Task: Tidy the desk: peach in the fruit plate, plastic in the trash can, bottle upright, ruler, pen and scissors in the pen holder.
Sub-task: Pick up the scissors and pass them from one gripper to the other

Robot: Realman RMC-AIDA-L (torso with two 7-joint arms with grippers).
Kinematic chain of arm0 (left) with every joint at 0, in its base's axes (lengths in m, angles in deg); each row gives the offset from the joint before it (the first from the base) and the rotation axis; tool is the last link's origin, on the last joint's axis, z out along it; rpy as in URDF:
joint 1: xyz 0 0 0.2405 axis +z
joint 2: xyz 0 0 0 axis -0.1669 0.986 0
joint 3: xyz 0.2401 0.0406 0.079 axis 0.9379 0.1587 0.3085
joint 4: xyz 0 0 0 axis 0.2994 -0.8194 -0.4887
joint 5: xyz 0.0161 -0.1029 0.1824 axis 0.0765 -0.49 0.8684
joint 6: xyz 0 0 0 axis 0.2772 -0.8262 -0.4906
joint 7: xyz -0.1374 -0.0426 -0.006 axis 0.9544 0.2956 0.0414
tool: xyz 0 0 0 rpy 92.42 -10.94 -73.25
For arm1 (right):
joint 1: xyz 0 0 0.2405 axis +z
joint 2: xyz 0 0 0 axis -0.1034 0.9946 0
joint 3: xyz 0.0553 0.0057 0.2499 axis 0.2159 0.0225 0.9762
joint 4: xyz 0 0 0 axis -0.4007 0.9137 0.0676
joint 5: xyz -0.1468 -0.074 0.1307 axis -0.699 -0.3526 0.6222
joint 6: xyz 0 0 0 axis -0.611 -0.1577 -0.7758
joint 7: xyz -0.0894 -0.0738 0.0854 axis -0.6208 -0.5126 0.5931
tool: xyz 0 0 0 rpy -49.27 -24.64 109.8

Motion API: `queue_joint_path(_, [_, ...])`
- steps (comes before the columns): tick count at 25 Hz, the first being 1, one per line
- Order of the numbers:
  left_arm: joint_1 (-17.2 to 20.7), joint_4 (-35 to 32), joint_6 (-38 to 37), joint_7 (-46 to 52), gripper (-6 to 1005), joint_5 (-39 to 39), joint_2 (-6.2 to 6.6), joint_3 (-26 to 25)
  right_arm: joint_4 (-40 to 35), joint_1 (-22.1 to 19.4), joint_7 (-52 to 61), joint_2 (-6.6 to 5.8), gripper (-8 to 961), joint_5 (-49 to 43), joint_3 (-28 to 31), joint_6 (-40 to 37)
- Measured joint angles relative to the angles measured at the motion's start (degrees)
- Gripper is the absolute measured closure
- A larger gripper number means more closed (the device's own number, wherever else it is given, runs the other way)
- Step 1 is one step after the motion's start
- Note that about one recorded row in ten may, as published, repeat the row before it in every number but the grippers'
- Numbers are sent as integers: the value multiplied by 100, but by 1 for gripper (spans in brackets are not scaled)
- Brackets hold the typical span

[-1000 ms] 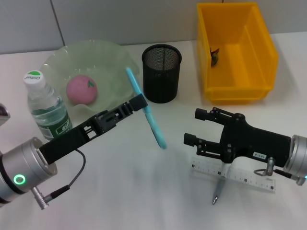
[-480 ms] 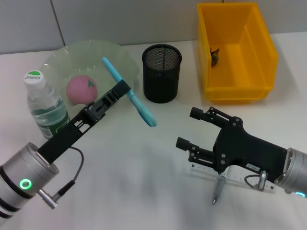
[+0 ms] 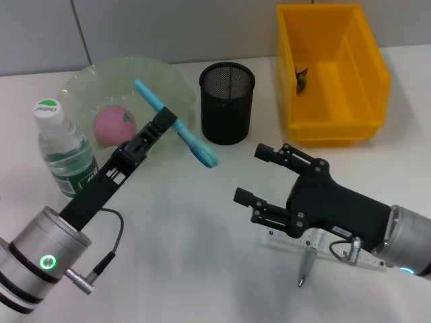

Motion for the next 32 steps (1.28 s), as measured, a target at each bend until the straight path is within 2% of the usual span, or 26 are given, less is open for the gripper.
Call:
queue_joint_path(5, [101,184,188,-18,767,680,0,-806,417,194,-511,2,198,214,9,2])
queue_joint_path(8, [141,234,231,-45,767,883,0,-1048,646,296,-766,2,198,302,58,-42])
queue_joint_path(10, [243,355,308,-186,766,1354,-1,-1585,742,345,-882,2,198,303,122,-51])
queue_joint_path(12, [283,410,414,-222,766,1605,-1,-1874,844,401,-1005,1,198,303,183,-58])
queue_joint_path(28, [315,669,700,-169,765,1728,0,-2266,1702,794,-2307,0,198,216,751,-80])
queue_joint_path(32, [316,708,705,-102,764,1731,0,-2308,1793,844,-2480,0,198,-122,1122,-65])
